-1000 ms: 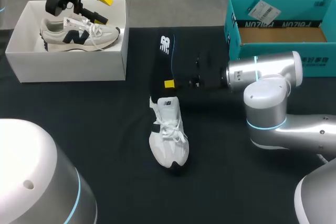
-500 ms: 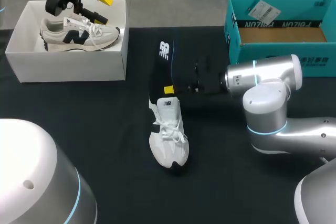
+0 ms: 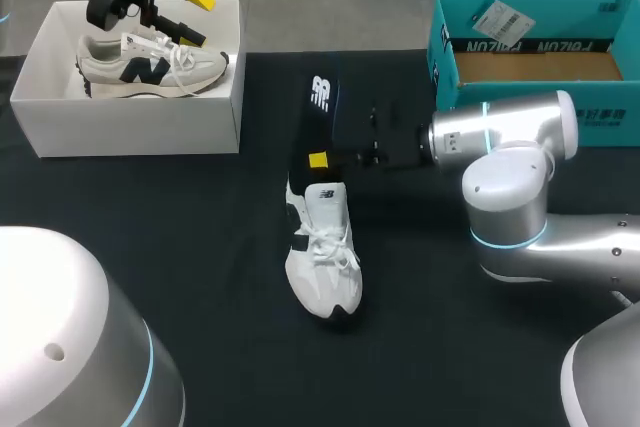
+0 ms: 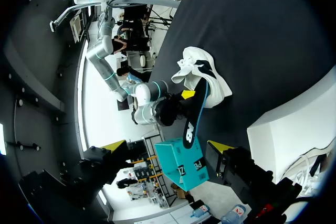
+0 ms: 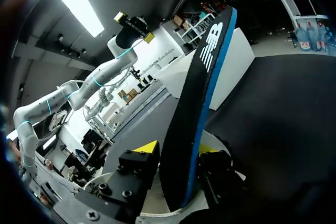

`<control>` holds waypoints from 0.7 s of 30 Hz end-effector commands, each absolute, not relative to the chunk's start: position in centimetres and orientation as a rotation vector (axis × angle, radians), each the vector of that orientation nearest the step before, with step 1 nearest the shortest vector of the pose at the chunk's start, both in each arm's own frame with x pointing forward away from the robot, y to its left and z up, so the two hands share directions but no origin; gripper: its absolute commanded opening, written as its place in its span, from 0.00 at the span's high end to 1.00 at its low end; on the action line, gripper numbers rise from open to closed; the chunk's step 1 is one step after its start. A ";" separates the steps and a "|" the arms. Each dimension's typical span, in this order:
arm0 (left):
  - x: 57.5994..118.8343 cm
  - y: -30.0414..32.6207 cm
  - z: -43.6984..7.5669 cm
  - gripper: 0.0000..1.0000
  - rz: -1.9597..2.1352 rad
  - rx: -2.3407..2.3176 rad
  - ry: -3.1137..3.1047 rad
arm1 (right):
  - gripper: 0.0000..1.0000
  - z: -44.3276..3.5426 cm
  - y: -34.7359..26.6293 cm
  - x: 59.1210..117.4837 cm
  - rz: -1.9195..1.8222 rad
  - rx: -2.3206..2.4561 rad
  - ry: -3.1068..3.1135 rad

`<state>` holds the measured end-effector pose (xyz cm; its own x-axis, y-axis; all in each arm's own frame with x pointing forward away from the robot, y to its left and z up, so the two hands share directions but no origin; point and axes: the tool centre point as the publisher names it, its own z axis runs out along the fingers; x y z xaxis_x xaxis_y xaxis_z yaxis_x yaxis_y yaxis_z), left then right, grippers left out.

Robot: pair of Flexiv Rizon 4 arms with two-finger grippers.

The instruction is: Take the shoe out of the shoebox, open the shoe tongue, remove and reinsert the insole, then place the shoe into the shoebox

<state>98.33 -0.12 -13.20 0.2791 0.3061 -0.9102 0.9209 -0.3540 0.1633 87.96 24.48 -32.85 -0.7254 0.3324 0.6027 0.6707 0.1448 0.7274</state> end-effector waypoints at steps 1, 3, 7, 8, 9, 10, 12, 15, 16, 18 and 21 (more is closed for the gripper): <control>98.4 -0.1 -13.2 0.00 -1.070 1.825 1.109 | 0.64 -31.8 24.3 89.2 -1.576 -0.958 -2.158; 98.4 -0.1 -13.2 0.00 -1.070 1.825 1.109 | 0.74 -31.5 24.2 89.5 -1.576 -0.951 -2.168; 98.4 -0.1 -13.2 0.00 -1.070 1.825 1.109 | 1.00 -31.4 24.4 89.8 -1.543 -0.940 -2.192; 98.4 -0.1 -13.2 0.00 -1.070 1.825 1.109 | 1.00 -31.5 24.5 89.7 -1.535 -0.938 -2.196; 98.4 -0.1 -13.2 0.00 -1.070 1.825 1.109 | 1.00 -31.6 24.5 89.7 -1.526 -0.933 -2.196; 98.4 -0.1 -13.2 0.00 -1.070 1.825 1.109 | 1.00 -31.8 24.6 89.6 -1.520 -0.930 -2.198; 98.4 -0.1 -13.2 0.00 -1.070 1.825 1.109 | 1.00 -32.2 24.7 89.2 -1.498 -0.926 -2.202; 98.4 -0.1 -13.2 0.00 -1.070 1.825 1.109 | 1.00 -32.7 24.9 88.5 -1.460 -0.934 -2.205; 98.4 -0.1 -13.2 0.00 -1.070 1.825 1.109 | 1.00 -32.9 24.9 88.2 -1.446 -0.943 -2.205; 98.4 -0.1 -13.2 0.00 -1.070 1.825 1.109 | 1.00 -33.4 24.9 87.5 -1.434 -0.950 -2.198; 98.4 -0.1 -13.2 0.00 -1.070 1.825 1.109 | 1.00 -34.1 24.9 86.7 -1.414 -0.969 -2.181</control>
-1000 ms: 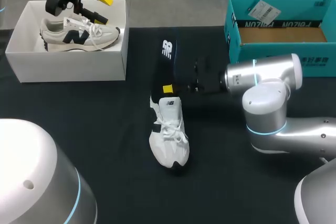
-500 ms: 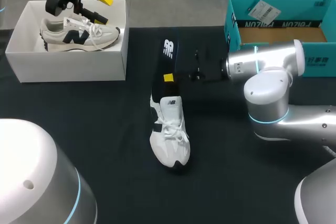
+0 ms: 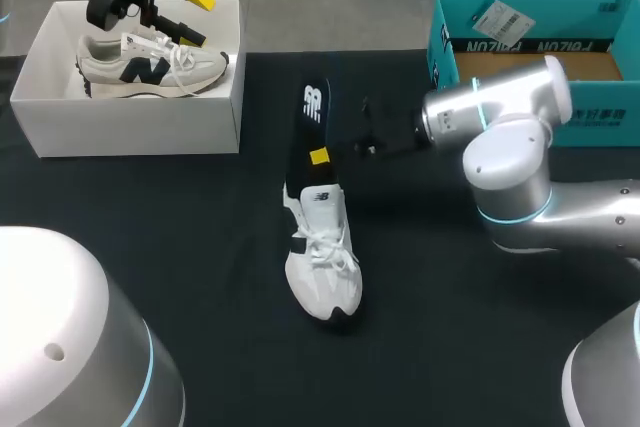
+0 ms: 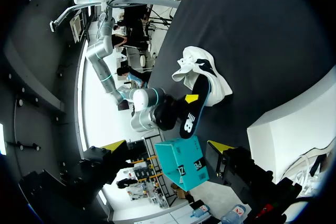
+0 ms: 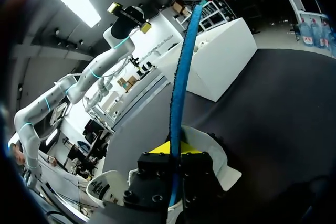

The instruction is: Take the shoe out of the shoebox, open the shoe tongue, remove and reinsert the insole, then place the shoe into the shoebox

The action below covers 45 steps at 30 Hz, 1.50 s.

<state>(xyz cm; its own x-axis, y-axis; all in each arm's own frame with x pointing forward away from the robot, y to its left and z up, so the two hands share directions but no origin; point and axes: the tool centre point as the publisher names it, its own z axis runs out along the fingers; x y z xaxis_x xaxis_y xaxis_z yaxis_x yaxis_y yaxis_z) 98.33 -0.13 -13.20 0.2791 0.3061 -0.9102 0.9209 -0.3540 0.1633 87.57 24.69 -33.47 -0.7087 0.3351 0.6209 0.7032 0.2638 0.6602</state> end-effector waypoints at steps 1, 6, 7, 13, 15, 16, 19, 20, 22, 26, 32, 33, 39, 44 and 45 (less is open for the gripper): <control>98.4 -0.1 -13.2 0.00 -1.070 1.825 1.109 | 1.00 -34.3 24.9 86.4 -1.408 -0.975 -2.175; 98.4 -0.1 -13.2 0.00 -1.070 1.825 1.109 | 1.00 -35.0 24.9 85.5 -1.393 -0.990 -2.155; 98.4 -0.1 -13.2 0.00 -1.070 1.825 1.109 | 1.00 -34.9 24.9 85.4 -1.400 -0.995 -2.158; 98.4 -0.1 -13.2 0.00 -1.070 1.825 1.109 | 0.67 -32.9 24.8 86.1 -1.434 -0.975 -2.216; 98.4 -0.1 -13.2 0.00 -1.070 1.825 1.109 | 0.66 -32.3 24.7 86.6 -1.438 -0.961 -2.232; 98.4 -0.1 -13.2 0.00 -1.070 1.825 1.109 | 0.66 -32.1 24.7 86.8 -1.436 -0.957 -2.240; 98.4 -0.1 -13.2 0.00 -1.070 1.825 1.109 | 0.66 -31.6 24.5 87.6 -1.438 -0.944 -2.258; 98.4 -0.1 -13.2 0.00 -1.070 1.825 1.109 | 0.68 -31.4 24.5 87.9 -1.441 -0.939 -2.263; 98.4 -0.1 -13.2 0.00 -1.070 1.825 1.109 | 0.74 -31.1 24.4 88.4 -1.444 -0.932 -2.269; 98.4 -0.1 -13.2 0.00 -1.070 1.825 1.109 | 1.00 -31.2 24.4 89.0 -1.429 -0.900 -2.262; 98.4 -0.1 -13.2 0.00 -1.070 1.825 1.109 | 1.00 -32.5 25.1 88.7 -1.350 -0.781 -2.207; 98.4 -0.1 -13.2 0.00 -1.070 1.825 1.109 | 1.00 -32.8 25.2 88.6 -1.334 -0.773 -2.203; 98.4 -0.1 -13.2 0.00 -1.070 1.825 1.109 | 1.00 -33.6 25.3 87.4 -1.298 -0.784 -2.174; 98.4 -0.1 -13.2 0.00 -1.070 1.825 1.109 | 1.00 -34.1 25.7 86.5 -1.270 -0.793 -2.164; 98.4 -0.1 -13.2 0.00 -1.070 1.825 1.109 | 1.00 -34.2 25.8 86.3 -1.268 -0.794 -2.161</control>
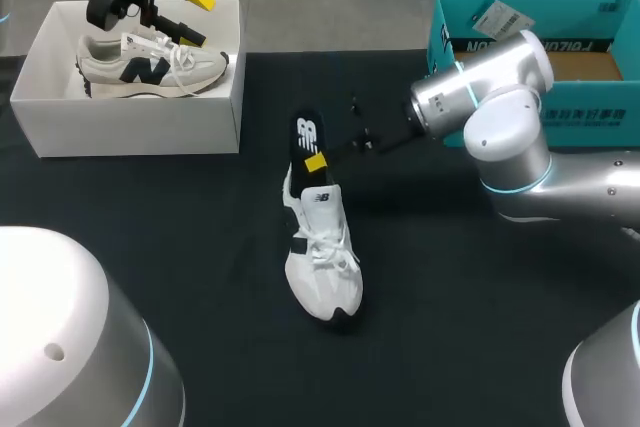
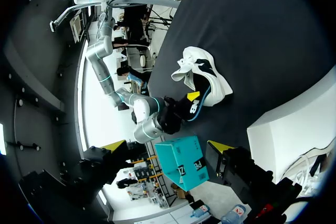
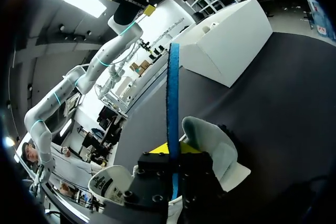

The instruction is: Take the shoe out of the shoebox, open the shoe tongue, remove and reinsert the insole, then place the shoe into the shoebox

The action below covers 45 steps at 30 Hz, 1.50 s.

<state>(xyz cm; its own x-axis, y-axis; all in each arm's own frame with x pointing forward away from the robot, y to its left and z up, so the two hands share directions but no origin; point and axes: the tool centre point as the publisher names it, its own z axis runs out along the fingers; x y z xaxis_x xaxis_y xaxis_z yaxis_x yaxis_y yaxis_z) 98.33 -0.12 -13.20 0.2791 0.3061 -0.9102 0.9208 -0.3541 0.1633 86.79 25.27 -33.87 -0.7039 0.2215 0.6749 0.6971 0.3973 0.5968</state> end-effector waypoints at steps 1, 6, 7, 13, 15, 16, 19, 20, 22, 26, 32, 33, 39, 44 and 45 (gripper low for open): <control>98.4 -0.1 -13.2 0.00 -1.070 1.825 1.109 | 1.00 -34.3 25.9 86.1 -1.267 -0.796 -2.157; 98.4 -0.1 -13.2 0.00 -1.070 1.825 1.109 | 0.89 -34.2 25.8 85.8 -1.288 -0.841 -2.162; 98.4 -0.1 -13.2 0.00 -1.070 1.825 1.109 | 0.76 -33.9 25.7 85.8 -1.306 -0.843 -2.160; 98.4 -0.1 -13.2 0.00 -1.070 1.825 1.109 | 0.60 -32.0 25.2 86.6 -1.361 -0.861 -2.211; 98.4 -0.1 -13.2 0.00 -1.070 1.825 1.109 | 0.61 -31.6 25.1 87.1 -1.373 -0.865 -2.225; 98.4 -0.1 -13.2 0.00 -1.070 1.825 1.109 | 0.62 -31.4 25.1 87.4 -1.381 -0.869 -2.230; 98.4 -0.1 -13.2 0.00 -1.070 1.825 1.109 | 0.71 -31.1 25.0 88.1 -1.400 -0.873 -2.234; 98.4 -0.1 -13.2 0.00 -1.070 1.825 1.109 | 0.78 -31.1 25.1 88.3 -1.404 -0.871 -2.233; 98.4 -0.1 -13.2 0.00 -1.070 1.825 1.109 | 1.00 -31.2 25.3 88.5 -1.411 -0.863 -2.230; 98.4 -0.1 -13.2 0.00 -1.070 1.825 1.109 | 1.00 -31.6 25.6 88.5 -1.380 -0.847 -2.215; 98.4 -0.1 -13.2 0.00 -1.070 1.825 1.109 | 1.00 -32.7 25.5 87.5 -1.323 -0.849 -2.175; 98.4 -0.1 -13.2 0.00 -1.070 1.825 1.109 | 1.00 -33.0 25.5 87.2 -1.310 -0.854 -2.169; 98.4 -0.1 -13.2 0.00 -1.070 1.825 1.109 | 1.00 -33.8 25.2 85.8 -1.293 -0.887 -2.141; 98.4 -0.1 -13.2 0.00 -1.070 1.825 1.109 | 1.00 -33.8 25.3 85.2 -1.290 -0.893 -2.132; 98.4 -0.1 -13.2 0.00 -1.070 1.825 1.109 | 1.00 -33.8 25.4 84.9 -1.284 -0.893 -2.128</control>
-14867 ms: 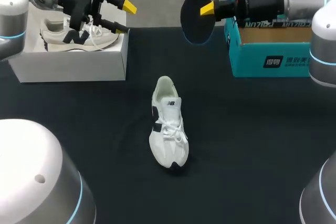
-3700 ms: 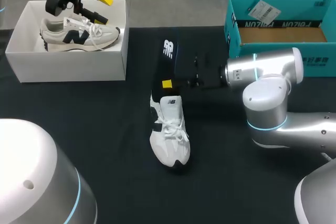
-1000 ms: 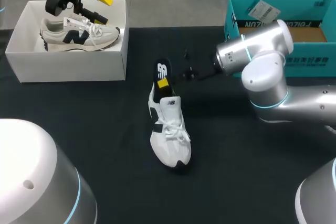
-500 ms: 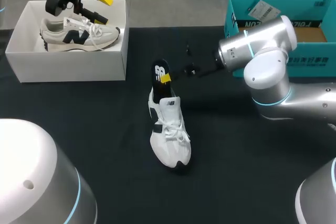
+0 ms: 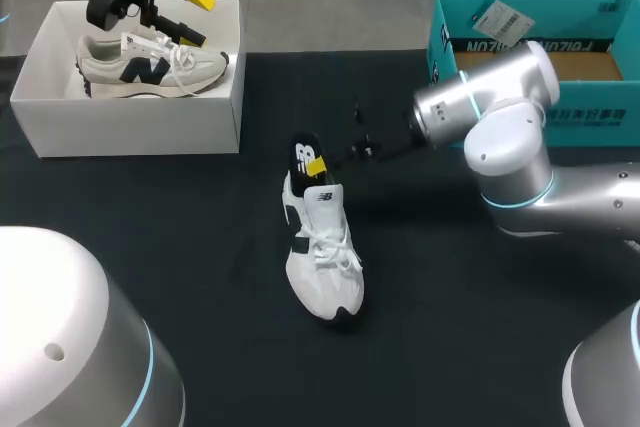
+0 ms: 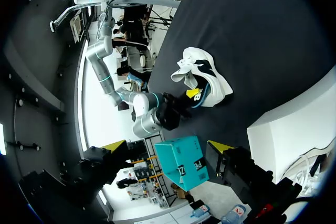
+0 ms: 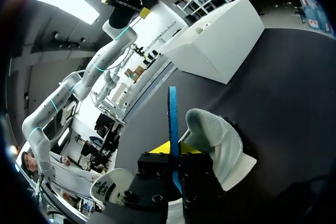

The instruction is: Take the shoe out of the shoebox, open the shoe tongue, remove and reinsert the insole, then place the shoe into the shoebox

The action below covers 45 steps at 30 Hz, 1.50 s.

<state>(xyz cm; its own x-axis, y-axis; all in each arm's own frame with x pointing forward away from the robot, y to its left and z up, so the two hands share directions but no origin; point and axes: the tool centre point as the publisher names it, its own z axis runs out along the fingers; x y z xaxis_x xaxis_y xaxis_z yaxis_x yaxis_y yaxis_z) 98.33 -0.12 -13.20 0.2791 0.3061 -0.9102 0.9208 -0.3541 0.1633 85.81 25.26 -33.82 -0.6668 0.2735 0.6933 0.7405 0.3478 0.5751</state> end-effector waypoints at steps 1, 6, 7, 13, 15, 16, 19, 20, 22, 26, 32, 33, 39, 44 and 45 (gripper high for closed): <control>98.4 -0.1 -13.2 0.00 -1.070 1.825 1.109 | 1.00 -33.9 25.4 84.7 -1.273 -0.902 -2.128; 98.4 -0.1 -13.2 0.00 -1.070 1.825 1.109 | 1.00 -34.4 25.3 83.5 -1.250 -0.927 -2.112; 98.4 -0.1 -13.2 0.00 -1.070 1.825 1.109 | 1.00 -34.5 25.3 83.4 -1.245 -0.931 -2.109; 98.4 -0.1 -13.2 0.00 -1.070 1.825 1.109 | 0.95 -34.5 25.2 83.2 -1.236 -0.950 -2.106; 98.4 -0.1 -13.2 0.00 -1.070 1.825 1.109 | 0.71 -33.9 25.1 83.6 -1.255 -0.948 -2.127; 98.4 -0.1 -13.2 0.00 -1.070 1.825 1.109 | 0.69 -33.6 25.1 83.8 -1.262 -0.948 -2.136; 98.4 -0.1 -13.2 0.00 -1.070 1.825 1.109 | 0.66 -32.9 25.1 84.6 -1.274 -0.932 -2.161; 98.4 -0.1 -13.2 0.00 -1.070 1.825 1.109 | 0.66 -32.7 25.2 84.8 -1.276 -0.925 -2.166; 98.4 -0.1 -13.2 0.00 -1.070 1.825 1.109 | 0.67 -32.5 25.3 85.3 -1.277 -0.916 -2.176; 98.4 -0.1 -13.2 0.00 -1.070 1.825 1.109 | 0.82 -32.7 25.4 86.0 -1.280 -0.905 -2.181; 98.4 -0.1 -13.2 0.00 -1.070 1.825 1.109 | 1.00 -34.2 25.5 86.0 -1.282 -0.906 -2.129; 98.4 -0.1 -13.2 0.00 -1.070 1.825 1.109 | 1.00 -34.4 25.5 85.8 -1.270 -0.909 -2.124; 98.4 -0.1 -13.2 0.00 -1.070 1.825 1.109 | 1.00 -35.0 25.5 84.1 -1.243 -0.924 -2.092; 98.4 -0.1 -13.2 0.00 -1.070 1.825 1.109 | 1.00 -35.5 25.5 82.8 -1.211 -0.946 -2.075; 98.4 -0.1 -13.2 0.00 -1.070 1.825 1.109 | 1.00 -35.5 25.4 82.7 -1.212 -0.952 -2.074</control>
